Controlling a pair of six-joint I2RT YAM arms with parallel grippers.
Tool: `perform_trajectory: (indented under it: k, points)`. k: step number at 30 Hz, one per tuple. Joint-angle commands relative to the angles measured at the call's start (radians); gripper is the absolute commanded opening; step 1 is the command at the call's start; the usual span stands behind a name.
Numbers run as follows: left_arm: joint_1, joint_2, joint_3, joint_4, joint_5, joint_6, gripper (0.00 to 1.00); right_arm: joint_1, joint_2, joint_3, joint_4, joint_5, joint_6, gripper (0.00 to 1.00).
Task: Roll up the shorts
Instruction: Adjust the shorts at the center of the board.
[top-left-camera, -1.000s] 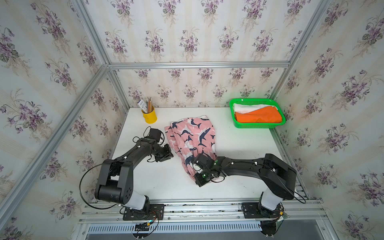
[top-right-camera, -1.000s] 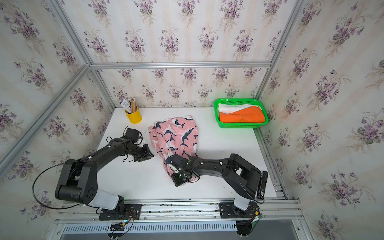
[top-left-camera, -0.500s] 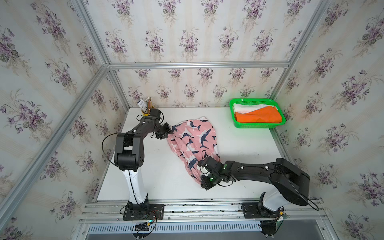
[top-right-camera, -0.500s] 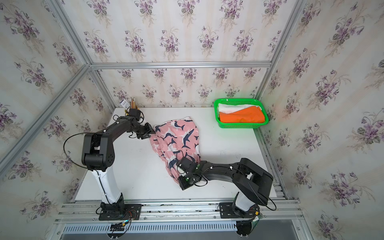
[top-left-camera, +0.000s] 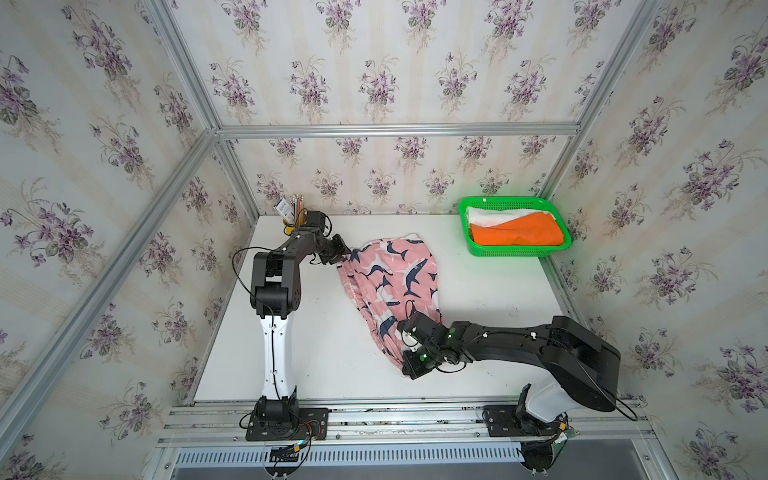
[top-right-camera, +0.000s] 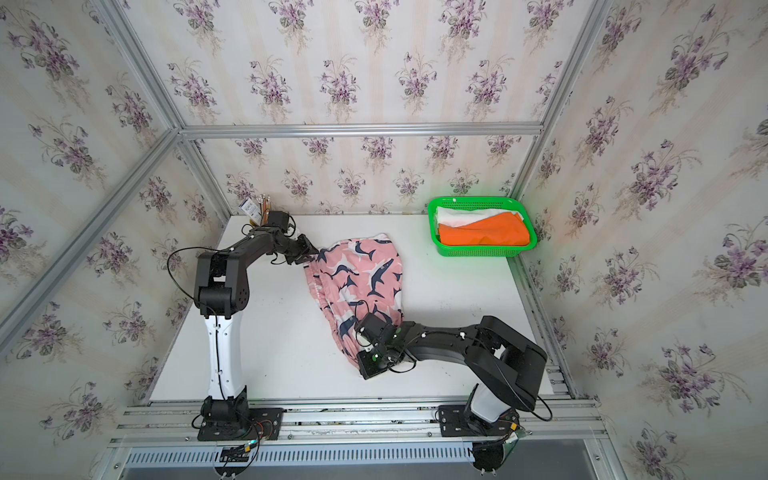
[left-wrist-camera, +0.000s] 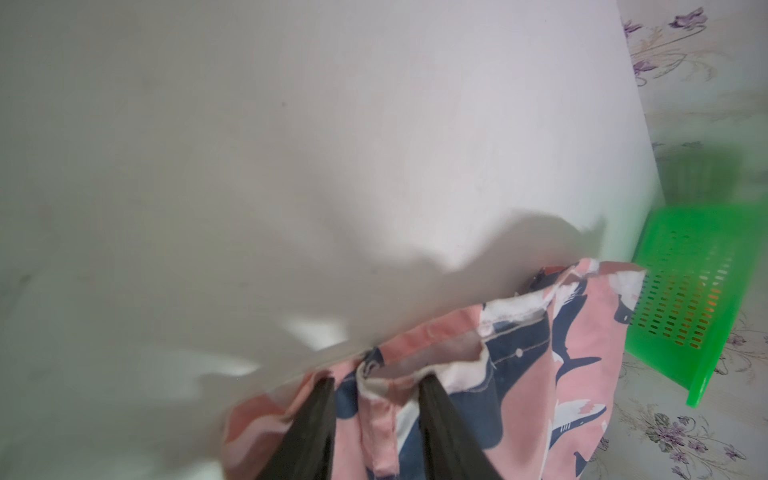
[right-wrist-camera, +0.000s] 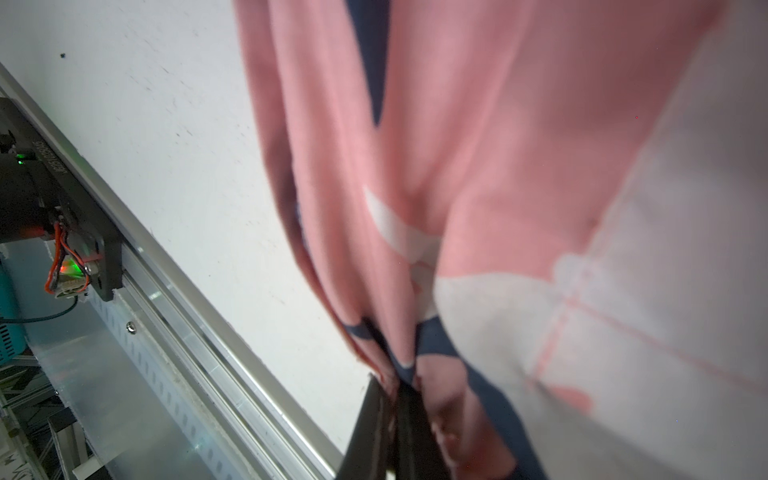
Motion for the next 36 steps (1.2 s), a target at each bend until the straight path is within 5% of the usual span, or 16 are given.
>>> perform_trajectory:
  k: [1,14,21,34,36]
  points:
    - [0.0,0.024,-0.001,-0.016,-0.024,-0.007,0.25,0.002,0.028,0.001,-0.135,0.046,0.006,0.0]
    - [-0.002,-0.104,0.131,-0.132,-0.029,0.021,0.01,0.001,0.015,0.01,-0.153,0.081,0.003,0.0]
    - [0.015,-0.287,-0.003,-0.208,-0.133,0.05,0.02,-0.001,-0.027,-0.014,-0.168,0.092,0.003,0.0]
    - [0.065,-0.179,-0.109,-0.276,-0.264,0.106,0.03,-0.035,-0.039,-0.052,-0.165,0.094,-0.005,0.0]
    - [0.064,-0.189,-0.123,-0.284,-0.295,0.117,0.05,-0.039,-0.04,-0.048,-0.167,0.097,-0.006,0.08]
